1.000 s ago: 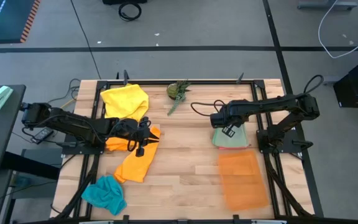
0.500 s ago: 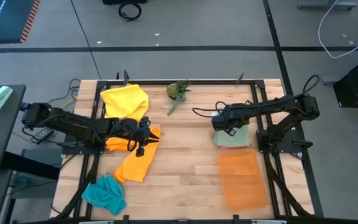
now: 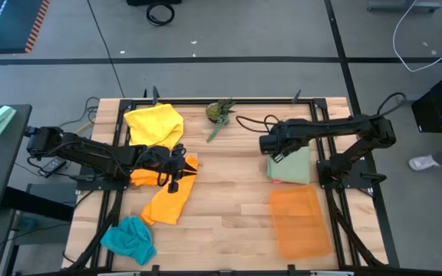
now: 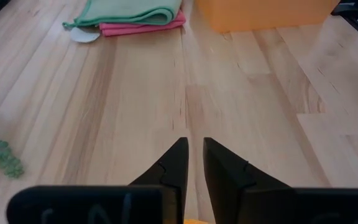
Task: Fold microfiber towels
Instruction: Stack the green microfiber towel on top of the pink microfiber towel
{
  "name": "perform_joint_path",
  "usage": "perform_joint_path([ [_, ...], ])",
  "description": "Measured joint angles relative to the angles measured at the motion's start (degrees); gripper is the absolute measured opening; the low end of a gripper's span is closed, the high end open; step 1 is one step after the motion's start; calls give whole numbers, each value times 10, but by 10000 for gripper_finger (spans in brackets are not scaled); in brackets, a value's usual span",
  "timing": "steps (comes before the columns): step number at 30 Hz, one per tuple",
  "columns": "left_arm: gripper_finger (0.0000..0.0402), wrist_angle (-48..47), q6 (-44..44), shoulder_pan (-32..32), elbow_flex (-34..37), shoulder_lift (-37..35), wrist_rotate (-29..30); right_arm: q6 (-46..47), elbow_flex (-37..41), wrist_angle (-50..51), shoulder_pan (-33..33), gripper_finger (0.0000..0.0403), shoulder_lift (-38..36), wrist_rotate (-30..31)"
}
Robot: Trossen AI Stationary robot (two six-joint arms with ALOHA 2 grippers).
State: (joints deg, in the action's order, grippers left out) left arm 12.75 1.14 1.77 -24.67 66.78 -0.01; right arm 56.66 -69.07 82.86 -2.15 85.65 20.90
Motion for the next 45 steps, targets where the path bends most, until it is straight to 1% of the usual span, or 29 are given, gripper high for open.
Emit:
perform_joint_path([
  [2,56,-2,-1,0,0,0,0,-2,13,-67,20,215,1,-56],
  [4,52,-2,-1,0,0,0,0,-17,28,-127,47,210,3,-78],
  [6,50,-2,5,0,0,0,0,-41,42,-176,78,206,7,-66],
  [9,49,-1,11,0,0,0,0,-51,56,-184,118,204,20,-25],
  [11,50,4,10,0,0,0,0,-75,64,-189,137,205,31,-6],
  [16,57,3,7,0,0,0,0,-145,67,-204,167,205,73,0],
  [23,49,3,-5,1,0,0,0,-147,67,-206,152,206,115,-24],
  [31,56,3,-4,1,0,0,0,-147,67,-219,136,206,141,-52],
  [36,51,2,0,1,0,0,0,-151,67,-230,119,203,152,-67],
  [38,48,1,0,1,0,0,0,-152,67,-230,112,190,153,-67],
  [40,46,1,1,1,0,0,0,-153,67,-230,107,163,153,-66],
  [42,46,-3,2,1,0,0,0,-159,67,-229,102,123,153,-67],
  [45,50,-3,2,1,0,0,0,-173,67,-227,100,48,153,-66],
])
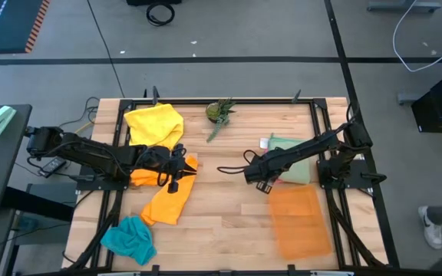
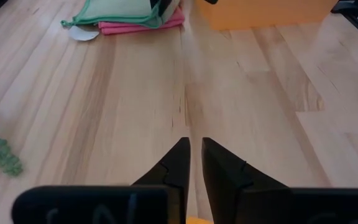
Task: Fold microfiber towels
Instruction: Stack the green microfiber towel on top of the pink microfiber towel
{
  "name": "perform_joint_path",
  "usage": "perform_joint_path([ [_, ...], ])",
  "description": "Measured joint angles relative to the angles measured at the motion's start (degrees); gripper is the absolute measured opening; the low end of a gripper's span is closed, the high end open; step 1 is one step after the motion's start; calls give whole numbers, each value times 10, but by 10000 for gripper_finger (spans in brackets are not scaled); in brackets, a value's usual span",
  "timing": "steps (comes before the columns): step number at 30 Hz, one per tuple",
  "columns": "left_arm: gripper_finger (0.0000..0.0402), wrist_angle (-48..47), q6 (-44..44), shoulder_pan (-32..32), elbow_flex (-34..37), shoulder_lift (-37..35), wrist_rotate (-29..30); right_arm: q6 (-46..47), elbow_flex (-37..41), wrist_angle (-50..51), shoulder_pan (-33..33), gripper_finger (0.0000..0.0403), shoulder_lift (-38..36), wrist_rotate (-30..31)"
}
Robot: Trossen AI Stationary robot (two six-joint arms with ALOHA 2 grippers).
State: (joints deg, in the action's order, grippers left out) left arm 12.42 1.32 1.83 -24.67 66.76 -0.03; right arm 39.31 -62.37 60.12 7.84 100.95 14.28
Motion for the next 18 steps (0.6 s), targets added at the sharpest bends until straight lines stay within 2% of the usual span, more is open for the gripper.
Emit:
perform_joint_path([
  [1,51,-1,0,0,0,0,0,-8,0,-1,0,26,0,0],
  [3,52,-1,5,0,0,0,0,-20,0,1,0,13,-5,-5],
  [12,44,-3,9,-2,0,0,0,-20,0,105,4,10,-94,-18],
  [18,47,2,9,-2,0,0,0,-28,0,130,23,9,-153,-19],
])
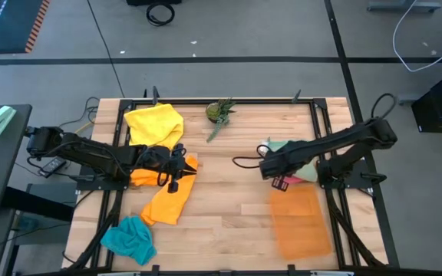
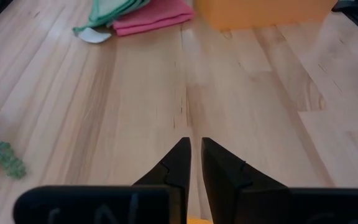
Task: Fold microfiber towels
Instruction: Stack the green microfiber towel on top of the pink microfiber towel
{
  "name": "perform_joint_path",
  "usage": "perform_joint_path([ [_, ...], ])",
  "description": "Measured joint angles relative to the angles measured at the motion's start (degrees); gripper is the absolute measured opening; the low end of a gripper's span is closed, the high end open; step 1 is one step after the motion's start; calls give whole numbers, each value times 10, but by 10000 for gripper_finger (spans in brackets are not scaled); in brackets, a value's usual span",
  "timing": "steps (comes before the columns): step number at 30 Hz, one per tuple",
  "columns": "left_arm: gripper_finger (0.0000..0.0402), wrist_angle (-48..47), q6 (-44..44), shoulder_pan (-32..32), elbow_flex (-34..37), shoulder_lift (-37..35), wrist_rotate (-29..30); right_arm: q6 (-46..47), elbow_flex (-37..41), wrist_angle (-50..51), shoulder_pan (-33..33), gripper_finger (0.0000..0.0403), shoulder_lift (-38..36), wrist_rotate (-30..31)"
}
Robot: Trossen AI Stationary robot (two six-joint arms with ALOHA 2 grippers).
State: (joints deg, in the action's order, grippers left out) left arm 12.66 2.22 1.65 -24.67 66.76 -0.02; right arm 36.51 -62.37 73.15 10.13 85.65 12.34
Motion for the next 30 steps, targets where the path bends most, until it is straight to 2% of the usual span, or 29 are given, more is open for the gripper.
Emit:
perform_joint_path([
  [4,47,4,0,0,0,0,0,-1,0,-3,22,8,-12,-7],
  [9,43,4,0,0,0,0,0,-11,0,15,54,8,9,-20],
  [15,43,4,-1,0,0,0,0,12,0,53,66,8,-13,27],
  [25,40,13,0,0,0,0,0,17,0,26,124,7,-12,5],
  [30,43,25,-1,-6,0,0,0,24,0,-10,122,7,20,5],
])
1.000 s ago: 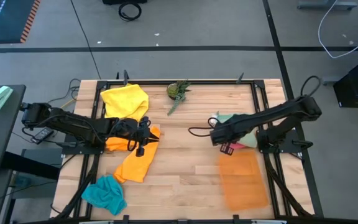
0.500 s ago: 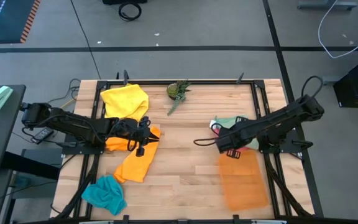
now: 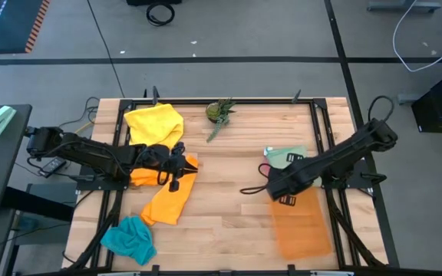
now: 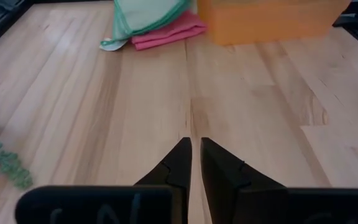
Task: Fold microfiber towels
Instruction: Stack the green microfiber towel on top of the pink microfiber towel
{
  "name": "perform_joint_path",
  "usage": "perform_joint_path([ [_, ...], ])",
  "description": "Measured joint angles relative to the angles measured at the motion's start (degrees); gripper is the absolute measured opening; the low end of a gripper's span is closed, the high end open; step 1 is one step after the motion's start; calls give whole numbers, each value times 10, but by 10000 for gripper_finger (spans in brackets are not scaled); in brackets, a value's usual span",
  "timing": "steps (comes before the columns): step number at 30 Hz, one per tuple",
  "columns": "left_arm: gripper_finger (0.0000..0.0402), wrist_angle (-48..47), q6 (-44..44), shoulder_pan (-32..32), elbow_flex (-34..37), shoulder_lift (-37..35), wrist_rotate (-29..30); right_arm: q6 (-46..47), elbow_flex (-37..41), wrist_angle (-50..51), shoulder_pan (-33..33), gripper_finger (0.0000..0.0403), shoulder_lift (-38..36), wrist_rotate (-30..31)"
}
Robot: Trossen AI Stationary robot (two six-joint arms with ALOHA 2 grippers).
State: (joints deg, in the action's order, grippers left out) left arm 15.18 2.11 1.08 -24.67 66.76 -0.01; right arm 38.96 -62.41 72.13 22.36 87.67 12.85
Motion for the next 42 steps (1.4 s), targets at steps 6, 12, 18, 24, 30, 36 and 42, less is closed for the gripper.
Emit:
perform_joint_path([
  [6,35,0,-15,3,0,0,0,-14,0,-10,-12,7,64,-1],
  [12,35,0,-15,9,0,0,0,-47,0,-27,-37,17,80,-18],
  [18,38,-1,-18,11,0,0,0,-74,0,-49,-88,16,80,-51],
  [24,32,-8,-14,14,0,0,0,-54,0,-54,-104,40,70,-133],
  [30,40,-8,-2,14,0,0,0,-21,-4,-48,-102,107,38,-140],
  [36,45,-9,-2,13,0,0,0,-2,-15,-40,-107,168,-34,-111],
  [42,37,-7,-2,13,0,0,0,19,39,-48,-149,102,-76,-59],
])
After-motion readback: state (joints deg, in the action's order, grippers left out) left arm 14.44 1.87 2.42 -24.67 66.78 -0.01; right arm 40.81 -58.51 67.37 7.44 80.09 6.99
